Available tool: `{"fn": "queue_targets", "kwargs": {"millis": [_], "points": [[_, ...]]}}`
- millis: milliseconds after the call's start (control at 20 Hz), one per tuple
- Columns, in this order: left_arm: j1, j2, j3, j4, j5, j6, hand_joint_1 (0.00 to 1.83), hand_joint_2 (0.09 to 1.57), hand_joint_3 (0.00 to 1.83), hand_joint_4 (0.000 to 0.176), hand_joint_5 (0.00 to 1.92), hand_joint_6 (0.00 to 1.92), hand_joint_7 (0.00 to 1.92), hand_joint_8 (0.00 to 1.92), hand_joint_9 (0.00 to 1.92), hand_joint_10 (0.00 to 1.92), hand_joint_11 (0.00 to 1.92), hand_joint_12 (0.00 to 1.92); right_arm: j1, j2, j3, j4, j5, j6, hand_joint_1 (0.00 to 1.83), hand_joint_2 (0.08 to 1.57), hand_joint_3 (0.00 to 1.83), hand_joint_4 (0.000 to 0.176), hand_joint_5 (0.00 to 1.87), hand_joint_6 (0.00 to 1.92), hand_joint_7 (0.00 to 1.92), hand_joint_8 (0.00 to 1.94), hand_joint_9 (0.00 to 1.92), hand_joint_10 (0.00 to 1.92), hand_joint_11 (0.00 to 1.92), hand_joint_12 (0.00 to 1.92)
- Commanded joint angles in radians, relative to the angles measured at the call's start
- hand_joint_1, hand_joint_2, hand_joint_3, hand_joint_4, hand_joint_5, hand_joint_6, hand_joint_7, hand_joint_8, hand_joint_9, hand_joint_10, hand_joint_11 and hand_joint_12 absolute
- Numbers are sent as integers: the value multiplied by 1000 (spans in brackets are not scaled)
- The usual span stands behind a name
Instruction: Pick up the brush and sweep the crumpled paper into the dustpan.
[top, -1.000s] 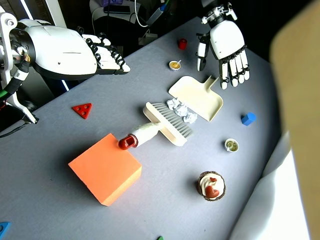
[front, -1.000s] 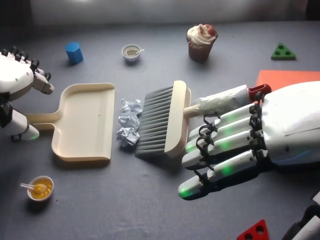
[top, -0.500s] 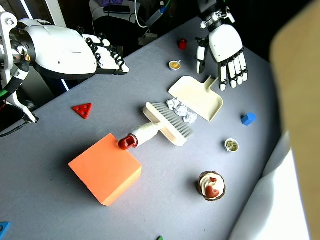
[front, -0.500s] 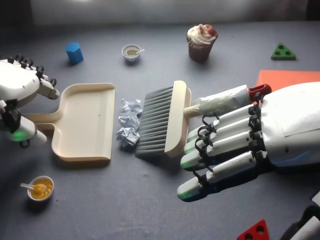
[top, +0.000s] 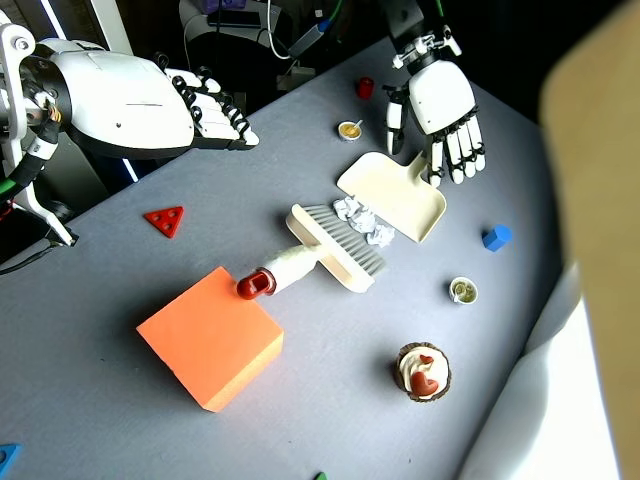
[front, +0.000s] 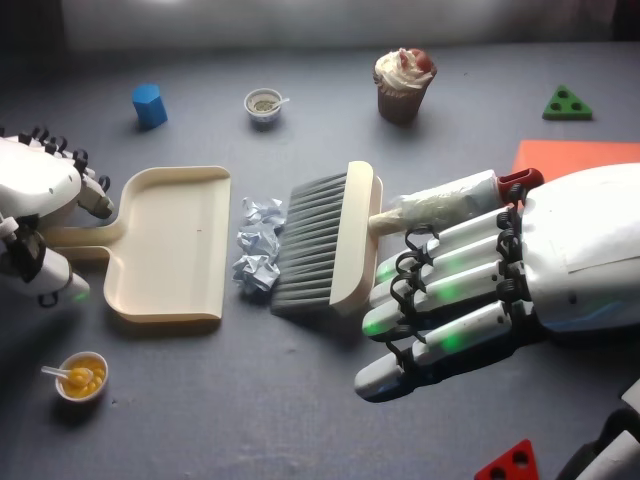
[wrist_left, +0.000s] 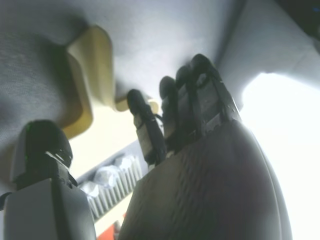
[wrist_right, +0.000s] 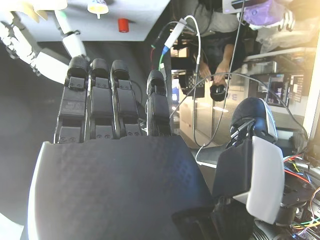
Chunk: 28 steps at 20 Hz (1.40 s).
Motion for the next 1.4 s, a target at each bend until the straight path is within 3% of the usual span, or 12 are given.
{"fn": "queue_targets", "kwargs": {"millis": [0,450,500,550,650,700,750,800,850,900,1350], "points": [[-3,11,5,25,-92,3,818,1021,8,81,500,2,283,0,180,0,120,67,26,11,-3,70,23,3,0,947,5,0,122,4,131,3,132,1,107,5],[5,-5,9,23,-103,-5,788,1019,3,96,543,6,300,5,195,6,127,73,26,11,-4,70,23,3,0,948,2,0,122,3,135,6,142,5,127,12],[7,-6,8,22,-109,-6,809,1011,0,84,577,6,332,4,221,5,143,79,26,11,-4,70,23,3,0,948,2,0,107,0,116,0,125,0,109,4],[8,-7,8,22,-115,-9,809,1011,0,84,577,6,332,4,221,5,143,79,26,11,-4,70,23,3,0,948,2,0,107,0,116,0,125,0,109,4],[10,-8,8,23,-116,-9,878,1037,4,57,705,14,352,0,246,1,181,91,26,11,-4,70,23,3,0,946,0,0,127,8,137,10,148,9,146,19],[12,-8,8,23,-116,-9,908,1043,5,53,734,21,360,3,246,0,181,89,26,11,-4,70,24,3,0,946,0,0,115,3,126,5,139,4,135,14],[13,-8,7,23,-116,-10,1008,1063,3,0,876,13,400,2,301,4,232,98,26,11,-4,70,24,3,0,949,2,0,104,0,116,0,131,0,126,9],[14,-8,6,23,-117,-11,1078,1078,0,16,1020,676,413,2,325,5,258,100,26,11,-5,70,24,3,0,947,1,0,100,0,110,0,125,0,121,7],[14,-8,5,23,-119,-11,1078,1078,0,16,1020,676,413,2,325,5,258,100,26,11,-5,70,24,3,0,947,1,0,100,0,110,0,125,0,121,7],[14,-8,4,23,-120,-11,1154,1061,0,0,1112,748,441,1,337,2,220,77,26,11,-5,70,24,3,0,947,1,0,82,0,87,0,107,0,108,1],[14,-13,-4,24,-140,-11,1149,1058,0,0,1119,746,454,7,358,9,235,95,25,11,-5,70,13,3,0,949,1,0,84,9,96,9,117,9,114,14]]}}
